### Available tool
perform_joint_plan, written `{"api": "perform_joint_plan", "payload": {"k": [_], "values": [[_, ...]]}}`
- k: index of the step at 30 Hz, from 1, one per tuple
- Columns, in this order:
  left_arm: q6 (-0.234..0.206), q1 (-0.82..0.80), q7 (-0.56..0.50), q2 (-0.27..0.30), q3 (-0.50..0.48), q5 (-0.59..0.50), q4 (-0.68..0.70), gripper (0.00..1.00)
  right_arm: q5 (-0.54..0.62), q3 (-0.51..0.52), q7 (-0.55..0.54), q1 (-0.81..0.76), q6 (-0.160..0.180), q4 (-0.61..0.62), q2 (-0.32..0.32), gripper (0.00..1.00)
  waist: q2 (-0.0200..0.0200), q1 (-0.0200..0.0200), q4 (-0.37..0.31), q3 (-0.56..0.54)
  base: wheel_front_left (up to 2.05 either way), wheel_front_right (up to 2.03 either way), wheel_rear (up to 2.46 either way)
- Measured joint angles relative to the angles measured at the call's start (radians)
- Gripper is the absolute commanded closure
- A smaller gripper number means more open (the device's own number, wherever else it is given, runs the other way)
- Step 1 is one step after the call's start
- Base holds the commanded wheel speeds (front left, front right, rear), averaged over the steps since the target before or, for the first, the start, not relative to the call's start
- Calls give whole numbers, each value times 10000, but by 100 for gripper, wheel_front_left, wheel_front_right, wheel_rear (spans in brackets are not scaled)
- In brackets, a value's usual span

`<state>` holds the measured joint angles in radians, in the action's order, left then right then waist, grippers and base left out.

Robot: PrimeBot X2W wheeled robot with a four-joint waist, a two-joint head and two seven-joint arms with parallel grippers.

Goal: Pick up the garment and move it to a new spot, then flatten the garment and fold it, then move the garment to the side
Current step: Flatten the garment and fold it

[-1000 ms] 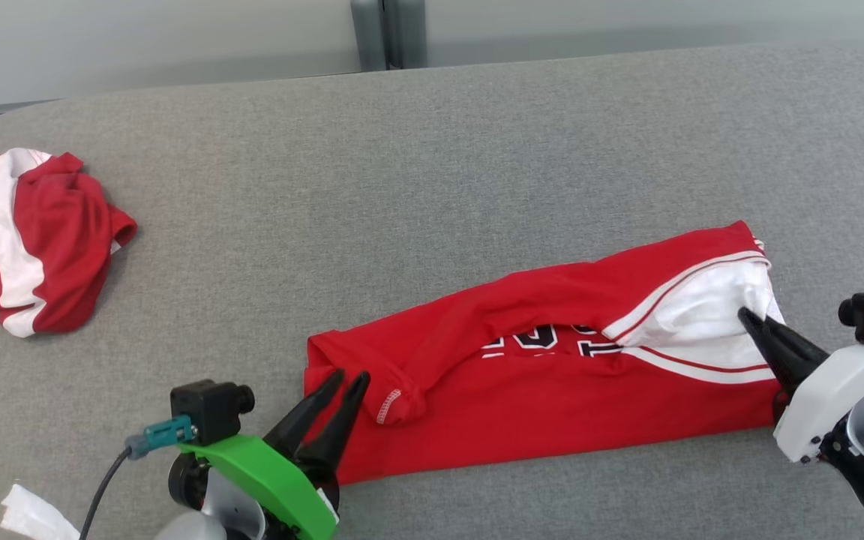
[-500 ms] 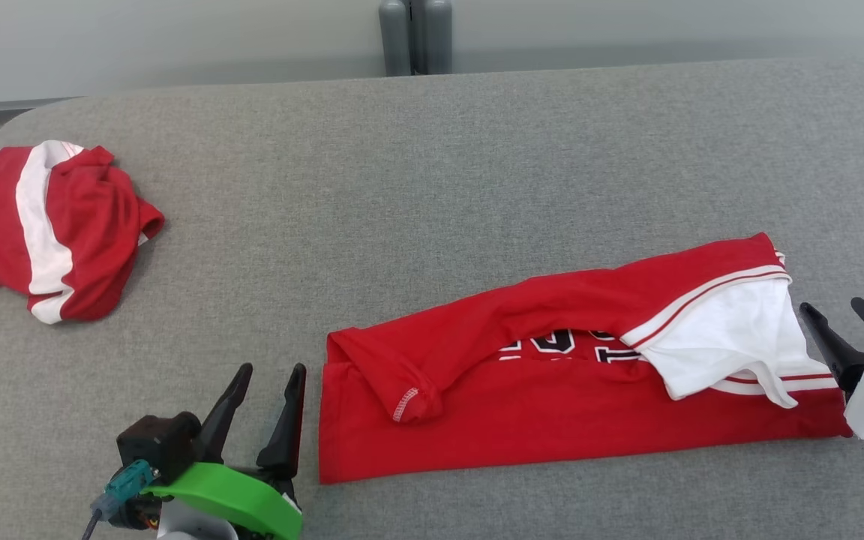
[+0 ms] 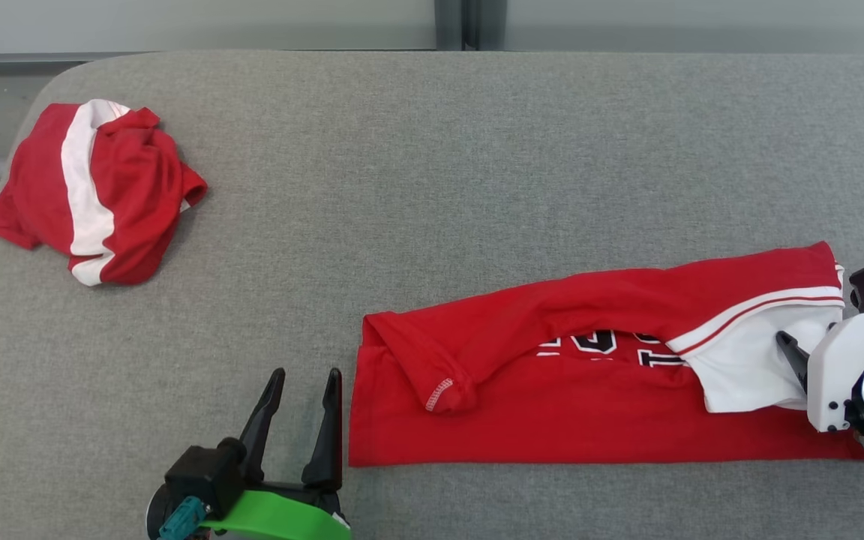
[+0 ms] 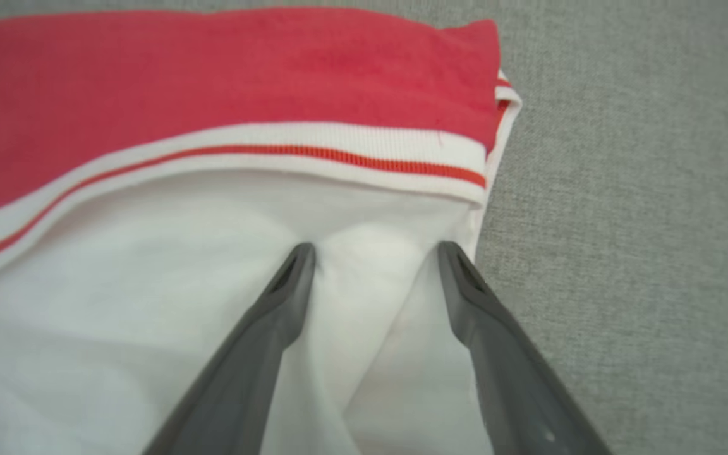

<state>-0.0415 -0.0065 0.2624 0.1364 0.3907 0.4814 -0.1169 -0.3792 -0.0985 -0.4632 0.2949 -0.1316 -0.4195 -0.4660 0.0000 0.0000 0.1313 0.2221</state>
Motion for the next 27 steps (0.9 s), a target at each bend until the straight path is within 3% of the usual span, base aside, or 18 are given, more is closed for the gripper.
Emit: {"api": "perform_joint_plan", "payload": {"k": [9,18,19,20,21,24,27], "values": [[780,489,0,-554,-1095,-709,-278,0,-35,349,-21,-244,0,-430,-215,0,0,0,124,-288,0,0,0],[1162,483,0,-779,-1662,-1122,-405,0,-895,384,-199,-156,46,-834,102,0,0,0,173,-216,0,0,0],[1197,482,0,-794,-1697,-1147,-418,0,-1185,290,-190,-152,59,-838,117,17,0,0,190,-232,0,0,0],[1210,481,0,-811,-1733,-1149,-422,0,-1461,163,-178,-156,79,-817,123,76,0,0,205,-259,0,0,0],[1233,486,2,-821,-1783,-1160,-443,0,-1933,-25,-230,-174,86,-790,117,100,0,0,220,-303,0,0,0],[1300,560,2,-826,-1902,-1200,-522,0,-2696,-334,-186,-318,8,-685,-198,100,0,0,246,-443,0,0,0],[1381,646,2,-842,-1919,-1225,-598,0,-3582,59,-102,-516,-13,-895,-537,100,0,0,278,-587,0,0,0]]}}
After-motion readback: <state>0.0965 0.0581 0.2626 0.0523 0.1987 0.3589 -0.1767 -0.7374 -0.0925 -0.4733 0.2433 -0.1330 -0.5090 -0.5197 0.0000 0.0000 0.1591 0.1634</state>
